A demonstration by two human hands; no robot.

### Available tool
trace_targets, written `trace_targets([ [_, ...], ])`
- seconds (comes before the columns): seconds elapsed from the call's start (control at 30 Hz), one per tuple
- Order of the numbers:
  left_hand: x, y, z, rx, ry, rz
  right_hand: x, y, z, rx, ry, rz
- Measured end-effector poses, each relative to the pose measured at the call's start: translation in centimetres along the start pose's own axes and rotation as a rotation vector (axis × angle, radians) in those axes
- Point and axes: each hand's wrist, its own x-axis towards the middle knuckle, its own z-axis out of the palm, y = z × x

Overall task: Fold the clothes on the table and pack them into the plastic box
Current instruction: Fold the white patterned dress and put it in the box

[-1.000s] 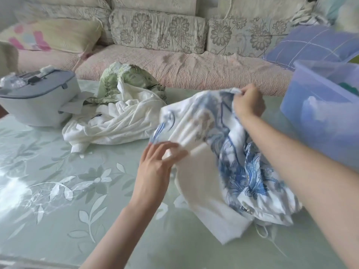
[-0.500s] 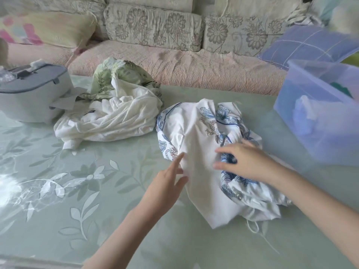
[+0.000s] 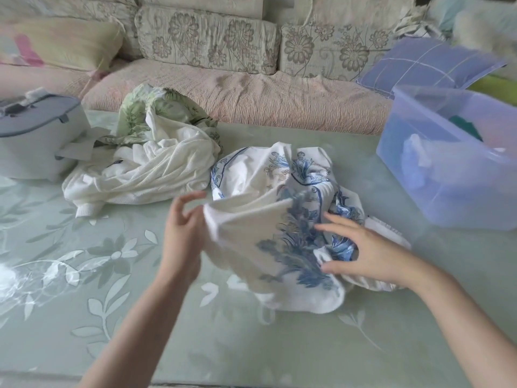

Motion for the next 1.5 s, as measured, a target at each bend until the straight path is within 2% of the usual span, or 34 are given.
trace_targets([
  [0.07,1.2,1.1,-1.9,0.080,0.113,0.065,-0.1,-0.3,0.3,0.034,0.035,0.034],
  [0.2,2.3,2.7,-4.4,0.513,0.238,0.325,-0.1,-0.6,1.4,0.037,0.063,0.016],
  [0.27,2.3,2.2,-4.4,0.706,0.177,0.340,0.3,-0.3,1.9,-0.005,0.050,-0.031],
  [0.37,1.9,0.2,-3.7,1.095,0.014,0.256,0.5,0.2,2.2,-0.063,0.006,-0.038],
  [0.43,1.3,-0.7,-3.0,1.236,-0.001,0.310,0.3,0.3,2.1,-0.100,-0.016,-0.029],
  [0.47,1.0,-0.6,-2.5,1.239,-0.020,0.370,0.2,0.2,2.0,-0.092,-0.017,-0.011],
  [0.53,0.7,-1.1,-1.7,1.197,-0.182,0.458,0.0,-0.1,1.9,-0.079,0.029,-0.015],
  [0.6,0.2,-1.8,-1.2,1.205,-0.417,0.401,0.0,-0.1,2.0,-0.174,0.045,-0.018],
  [0.67,-0.2,-2.9,-1.4,1.358,-0.547,0.259,-0.3,0.0,2.3,-0.226,0.022,0.035],
  [0.73,-0.2,-3.5,-1.7,1.499,-0.582,0.180,-0.9,-0.3,2.4,-0.173,-0.002,0.083],
  [0.83,0.3,-3.0,-2.3,1.391,-0.431,0.253,-1.4,-0.1,2.0,-0.007,0.031,0.076],
  [0.87,0.6,-2.6,-2.6,1.342,-0.341,0.283,-1.3,0.5,1.8,0.085,0.127,0.077],
  [0.93,1.0,-2.6,-3.1,1.335,-0.231,0.337,-0.9,2.7,0.9,0.176,0.427,0.122],
  [1.0,0.8,-3.0,-2.9,1.303,-0.295,0.374,-0.6,5.0,0.0,0.054,0.667,0.290],
  [1.03,0.4,-3.1,-2.5,1.260,-0.369,0.403,-0.6,6.0,-0.4,0.029,0.697,0.391],
  [1.1,-0.5,-3.4,-1.2,1.231,-0.558,0.456,-0.3,7.9,-0.4,0.070,0.592,0.530],
  [1.2,-1.9,-4.0,0.8,1.291,-0.765,0.516,0.3,8.4,0.1,0.119,0.454,0.559],
  [1.3,-3.5,-3.8,2.7,1.315,-0.861,0.517,0.9,7.4,0.3,0.160,0.479,0.508],
  [1.43,-4.7,-4.4,3.9,1.404,-1.026,0.411,1.5,7.2,0.9,0.130,0.451,0.500],
  [1.5,-4.8,-5.3,3.9,1.488,-1.069,0.390,1.4,6.8,0.4,0.223,0.545,0.501],
])
